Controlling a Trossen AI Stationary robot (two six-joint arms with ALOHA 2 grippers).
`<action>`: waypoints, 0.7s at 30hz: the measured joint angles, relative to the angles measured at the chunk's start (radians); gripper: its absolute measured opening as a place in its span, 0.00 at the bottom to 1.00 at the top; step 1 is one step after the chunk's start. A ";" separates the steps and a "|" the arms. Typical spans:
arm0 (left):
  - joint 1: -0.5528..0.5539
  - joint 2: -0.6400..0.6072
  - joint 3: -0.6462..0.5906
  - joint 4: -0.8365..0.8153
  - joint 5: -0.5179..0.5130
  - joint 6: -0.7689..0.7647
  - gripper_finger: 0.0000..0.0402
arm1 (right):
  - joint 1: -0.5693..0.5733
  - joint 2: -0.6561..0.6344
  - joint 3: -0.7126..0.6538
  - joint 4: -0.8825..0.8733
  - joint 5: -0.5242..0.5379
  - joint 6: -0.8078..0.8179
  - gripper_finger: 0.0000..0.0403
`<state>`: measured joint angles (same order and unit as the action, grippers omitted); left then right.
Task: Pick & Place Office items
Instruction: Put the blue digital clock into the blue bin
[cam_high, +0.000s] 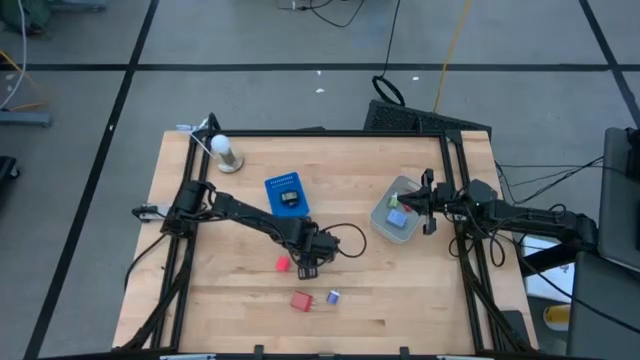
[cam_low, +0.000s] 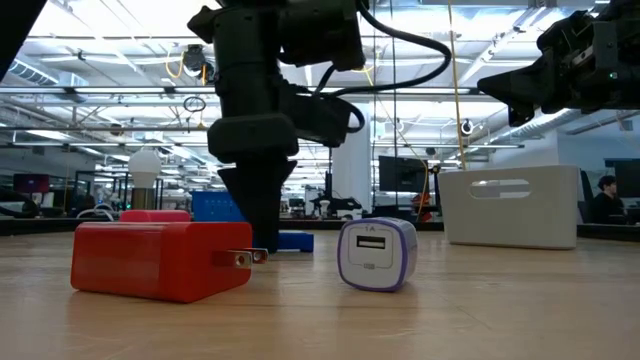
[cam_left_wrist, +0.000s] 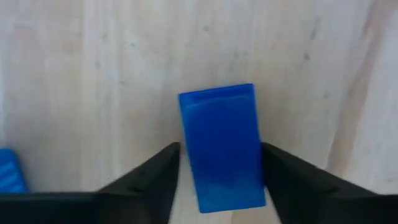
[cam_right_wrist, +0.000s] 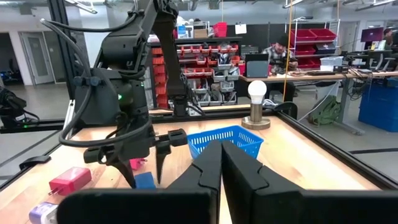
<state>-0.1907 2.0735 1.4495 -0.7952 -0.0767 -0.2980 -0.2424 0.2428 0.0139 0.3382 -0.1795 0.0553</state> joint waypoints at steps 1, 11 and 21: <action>0.000 0.000 0.000 0.002 0.011 0.003 0.48 | 0.000 0.000 0.000 0.000 0.000 -0.004 0.01; -0.018 -0.043 -0.006 0.039 0.014 0.085 0.37 | 0.000 0.000 0.000 -0.013 0.000 -0.012 0.01; -0.078 -0.341 -0.003 0.032 -0.085 0.142 0.37 | 0.000 0.002 0.000 -0.027 0.000 -0.017 0.01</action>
<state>-0.2686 1.7329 1.4464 -0.7635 -0.1619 -0.1557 -0.2424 0.2451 0.0139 0.3111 -0.1799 0.0380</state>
